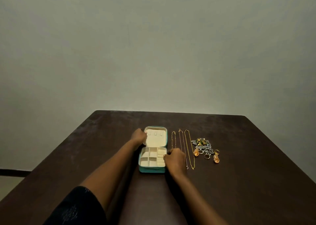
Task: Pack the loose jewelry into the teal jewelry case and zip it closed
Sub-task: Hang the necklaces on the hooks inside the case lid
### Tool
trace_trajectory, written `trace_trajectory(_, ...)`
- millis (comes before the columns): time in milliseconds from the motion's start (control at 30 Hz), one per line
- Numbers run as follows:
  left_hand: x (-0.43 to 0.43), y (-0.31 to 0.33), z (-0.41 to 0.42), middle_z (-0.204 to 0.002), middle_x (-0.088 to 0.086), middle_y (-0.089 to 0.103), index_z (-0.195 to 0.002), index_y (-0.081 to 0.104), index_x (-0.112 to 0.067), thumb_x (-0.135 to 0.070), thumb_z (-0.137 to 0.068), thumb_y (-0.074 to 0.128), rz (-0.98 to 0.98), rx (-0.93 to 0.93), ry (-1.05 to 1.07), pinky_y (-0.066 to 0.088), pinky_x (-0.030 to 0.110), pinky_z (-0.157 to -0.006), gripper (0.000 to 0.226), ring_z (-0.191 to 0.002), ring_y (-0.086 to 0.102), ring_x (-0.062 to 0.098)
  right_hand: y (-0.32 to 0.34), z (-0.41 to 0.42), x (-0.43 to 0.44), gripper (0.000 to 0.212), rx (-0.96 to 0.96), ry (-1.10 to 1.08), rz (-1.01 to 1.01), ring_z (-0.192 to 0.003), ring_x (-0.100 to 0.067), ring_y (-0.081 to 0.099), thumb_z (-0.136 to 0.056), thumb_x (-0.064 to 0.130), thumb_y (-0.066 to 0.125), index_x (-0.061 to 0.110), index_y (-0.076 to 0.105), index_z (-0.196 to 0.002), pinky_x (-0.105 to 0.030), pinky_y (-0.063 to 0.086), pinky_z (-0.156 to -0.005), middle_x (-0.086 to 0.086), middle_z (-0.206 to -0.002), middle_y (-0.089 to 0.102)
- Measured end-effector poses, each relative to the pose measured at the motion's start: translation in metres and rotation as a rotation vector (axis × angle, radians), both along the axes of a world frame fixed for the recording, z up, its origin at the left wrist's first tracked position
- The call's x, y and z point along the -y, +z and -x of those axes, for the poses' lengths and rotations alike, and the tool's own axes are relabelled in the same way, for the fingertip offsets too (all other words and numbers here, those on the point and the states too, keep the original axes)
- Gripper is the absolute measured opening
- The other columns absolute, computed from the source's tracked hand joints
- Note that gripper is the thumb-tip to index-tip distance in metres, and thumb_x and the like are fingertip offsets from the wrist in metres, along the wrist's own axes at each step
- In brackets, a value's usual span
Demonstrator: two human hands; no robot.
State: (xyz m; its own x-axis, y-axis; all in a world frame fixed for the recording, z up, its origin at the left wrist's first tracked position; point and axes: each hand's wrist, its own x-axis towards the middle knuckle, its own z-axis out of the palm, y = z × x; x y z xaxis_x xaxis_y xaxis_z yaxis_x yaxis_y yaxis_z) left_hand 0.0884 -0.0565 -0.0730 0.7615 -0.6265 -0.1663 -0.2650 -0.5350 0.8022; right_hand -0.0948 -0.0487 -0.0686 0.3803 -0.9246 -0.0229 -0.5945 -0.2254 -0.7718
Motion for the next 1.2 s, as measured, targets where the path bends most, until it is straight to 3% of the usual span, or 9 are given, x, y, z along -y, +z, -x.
trace_trajectory(100, -0.006, -0.005, 0.016, -0.114, 0.017, 0.061, -0.122, 0.053, 0.006, -0.011, -0.099, 0.039, 0.288, -0.304, -0.002, 0.052, 0.048, -0.089, 0.032, -0.102, 0.06, 0.031, -0.001, 0.005, 0.002, 0.029, 0.018, -0.017, -0.047, -0.093, -0.03, 0.064, -0.078, 0.001, 0.049, 0.006, 0.073, -0.093, -0.028, 0.044, -0.064, -0.014, -0.097, 0.071)
trace_trajectory(200, -0.014, -0.003, 0.031, -0.119, 0.02, 0.059, -0.124, 0.051, 0.005, -0.012, -0.102, 0.034, 0.456, -0.451, 0.051, 0.05, 0.046, -0.091, 0.033, -0.104, 0.059, 0.033, 0.0, 0.01, 0.003, 0.03, 0.028, -0.049, -0.058, -0.092, -0.032, 0.063, -0.078, 0.002, 0.047, 0.007, 0.074, -0.091, -0.029, 0.045, -0.067, -0.014, -0.096, 0.071)
trace_trajectory(400, -0.02, -0.006, 0.049, -0.123, 0.022, 0.058, -0.126, 0.049, 0.003, -0.015, -0.102, 0.034, 0.621, -0.505, 0.107, 0.048, 0.049, -0.095, 0.034, -0.109, 0.058, 0.036, 0.002, 0.018, 0.004, 0.027, 0.034, -0.091, -0.05, -0.082, -0.031, 0.06, -0.079, 0.004, 0.047, 0.002, 0.072, -0.088, -0.026, 0.038, -0.064, -0.016, -0.092, 0.069)
trace_trajectory(533, -0.023, -0.008, 0.055, -0.109, 0.021, 0.062, -0.119, 0.05, -0.001, -0.023, -0.101, 0.038, 0.733, -0.556, 0.121, 0.05, 0.051, -0.088, 0.031, -0.094, 0.062, 0.034, 0.002, 0.023, 0.0, 0.026, 0.039, -0.088, -0.041, -0.074, -0.029, 0.057, -0.08, 0.002, 0.046, -0.002, 0.071, -0.087, -0.025, 0.038, -0.061, -0.017, -0.091, 0.069)
trace_trajectory(633, -0.029, -0.007, 0.057, -0.096, 0.014, 0.061, -0.107, 0.05, -0.008, -0.021, -0.101, 0.038, 0.774, -0.507, 0.084, 0.051, 0.04, -0.078, 0.019, -0.08, 0.06, 0.023, 0.002, 0.025, -0.004, 0.026, 0.039, -0.078, -0.038, -0.085, -0.034, 0.062, -0.079, 0.002, 0.046, -0.003, 0.07, -0.088, -0.025, 0.037, -0.063, -0.02, -0.094, 0.068)
trace_trajectory(833, -0.04, -0.013, 0.054, -0.108, 0.016, 0.062, -0.115, 0.052, -0.005, -0.029, -0.099, 0.041, 0.635, -0.365, 0.032, 0.05, 0.042, -0.086, 0.031, -0.093, 0.062, 0.028, 0.002, 0.025, -0.006, 0.03, 0.019, -0.04, -0.044, -0.096, -0.035, 0.061, -0.079, 0.004, 0.047, 0.0, 0.07, -0.097, -0.031, 0.046, -0.069, -0.019, -0.101, 0.068)
trace_trajectory(900, -0.042, -0.015, 0.053, -0.113, 0.016, 0.063, -0.118, 0.053, -0.004, -0.032, -0.099, 0.042, 0.561, -0.34, 0.028, 0.051, 0.045, -0.092, 0.036, -0.103, 0.062, 0.032, 0.002, 0.026, -0.004, 0.029, 0.0, -0.032, -0.054, -0.092, -0.033, 0.061, -0.078, 0.003, 0.048, 0.001, 0.07, -0.095, -0.03, 0.045, -0.067, -0.017, -0.098, 0.068)
trace_trajectory(1067, -0.04, -0.019, 0.048, -0.118, 0.015, 0.064, -0.122, 0.057, -0.006, -0.034, -0.099, 0.042, 0.308, -0.093, 0.064, 0.05, 0.042, -0.092, 0.04, -0.105, 0.062, 0.031, -0.001, 0.026, 0.003, 0.021, -0.021, 0.005, -0.065, -0.075, -0.026, 0.057, -0.072, 0.005, 0.054, 0.002, 0.071, -0.085, -0.025, 0.045, -0.063, -0.014, -0.088, 0.069)
trace_trajectory(1200, -0.04, -0.015, 0.047, -0.124, 0.015, 0.062, -0.127, 0.055, -0.007, -0.033, -0.098, 0.042, 0.284, -0.053, 0.1, 0.05, 0.04, -0.093, 0.041, -0.11, 0.059, 0.029, -0.003, 0.025, 0.008, 0.016, -0.034, 0.027, -0.07, -0.073, -0.026, 0.056, -0.072, 0.006, 0.058, 0.002, 0.07, -0.082, -0.024, 0.041, -0.06, -0.014, -0.086, 0.068)
